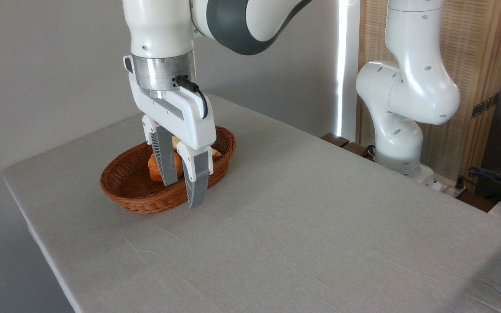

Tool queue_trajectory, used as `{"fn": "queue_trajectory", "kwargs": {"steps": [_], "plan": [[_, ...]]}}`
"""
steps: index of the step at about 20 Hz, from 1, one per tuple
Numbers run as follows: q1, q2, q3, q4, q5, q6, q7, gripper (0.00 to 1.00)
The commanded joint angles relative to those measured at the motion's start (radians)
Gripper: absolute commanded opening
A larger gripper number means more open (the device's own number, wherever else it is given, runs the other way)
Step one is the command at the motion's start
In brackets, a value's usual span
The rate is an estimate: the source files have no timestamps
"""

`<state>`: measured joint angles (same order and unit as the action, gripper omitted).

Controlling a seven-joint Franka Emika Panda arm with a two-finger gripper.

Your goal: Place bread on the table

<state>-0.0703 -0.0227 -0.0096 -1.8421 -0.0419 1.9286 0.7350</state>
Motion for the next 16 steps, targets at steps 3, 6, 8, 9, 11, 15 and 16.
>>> {"fn": "queue_trajectory", "kwargs": {"steps": [3, 6, 8, 9, 11, 15, 16], "plan": [[-0.009, 0.024, -0.018, 0.014, -0.019, -0.002, 0.012, 1.0], [-0.043, 0.038, -0.039, 0.012, -0.035, 0.001, 0.009, 1.0], [-0.071, 0.04, -0.044, 0.011, -0.097, 0.004, 0.009, 1.0], [-0.075, 0.04, -0.052, 0.009, -0.13, 0.004, 0.009, 1.0], [-0.103, 0.038, -0.084, 0.004, -0.151, 0.001, 0.007, 1.0], [-0.124, 0.037, -0.134, -0.015, -0.176, -0.002, 0.007, 1.0], [-0.128, 0.035, -0.148, -0.025, -0.187, -0.003, 0.006, 1.0]]}}
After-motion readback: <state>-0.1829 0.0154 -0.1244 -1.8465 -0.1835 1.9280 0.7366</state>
